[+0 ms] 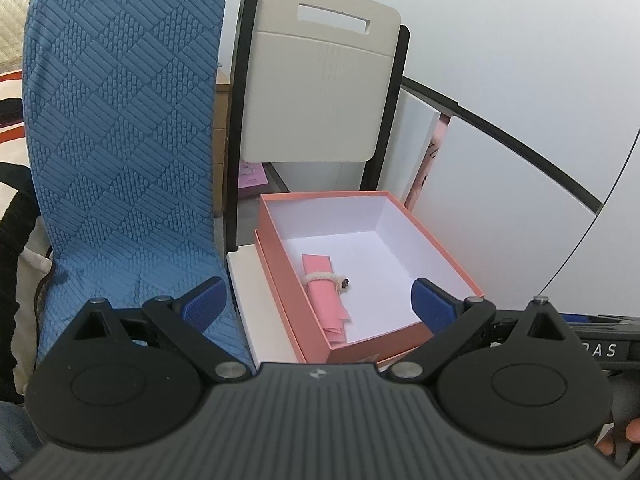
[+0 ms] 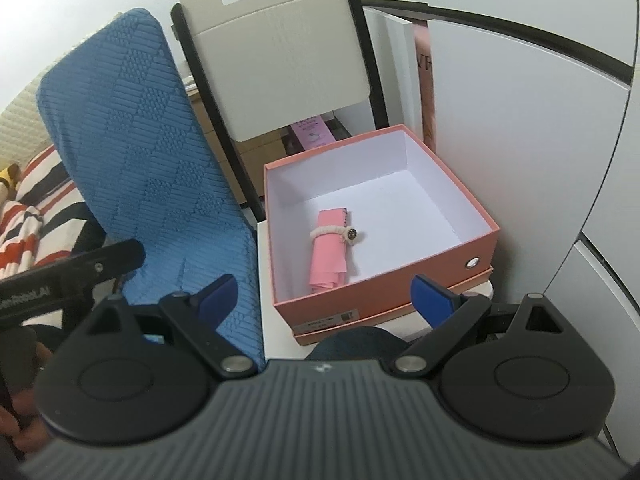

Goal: Organize objects

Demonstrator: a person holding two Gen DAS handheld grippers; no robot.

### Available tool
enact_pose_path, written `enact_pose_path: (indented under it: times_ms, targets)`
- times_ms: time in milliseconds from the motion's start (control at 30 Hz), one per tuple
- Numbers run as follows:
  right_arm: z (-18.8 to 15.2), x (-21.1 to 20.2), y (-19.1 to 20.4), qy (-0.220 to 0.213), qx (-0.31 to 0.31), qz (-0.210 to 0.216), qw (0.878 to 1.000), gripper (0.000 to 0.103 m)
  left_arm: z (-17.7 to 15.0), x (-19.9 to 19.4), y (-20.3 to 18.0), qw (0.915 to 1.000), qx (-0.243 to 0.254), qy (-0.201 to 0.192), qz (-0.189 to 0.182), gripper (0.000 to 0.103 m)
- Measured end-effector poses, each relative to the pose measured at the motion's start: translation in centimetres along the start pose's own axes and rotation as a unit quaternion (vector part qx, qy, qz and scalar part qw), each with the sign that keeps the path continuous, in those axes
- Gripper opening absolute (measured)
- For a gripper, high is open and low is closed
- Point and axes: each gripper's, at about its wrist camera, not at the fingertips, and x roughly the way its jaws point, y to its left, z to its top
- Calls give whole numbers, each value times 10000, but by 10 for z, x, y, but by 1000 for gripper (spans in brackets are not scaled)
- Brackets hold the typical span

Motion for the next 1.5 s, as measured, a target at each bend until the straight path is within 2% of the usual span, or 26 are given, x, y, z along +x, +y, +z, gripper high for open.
enact_pose_path:
  times_ms: [1500]
  targets:
    - [-2,3,7,61,-237,-29,9997,95,-5,-8,4,9999,-89,70,113,101]
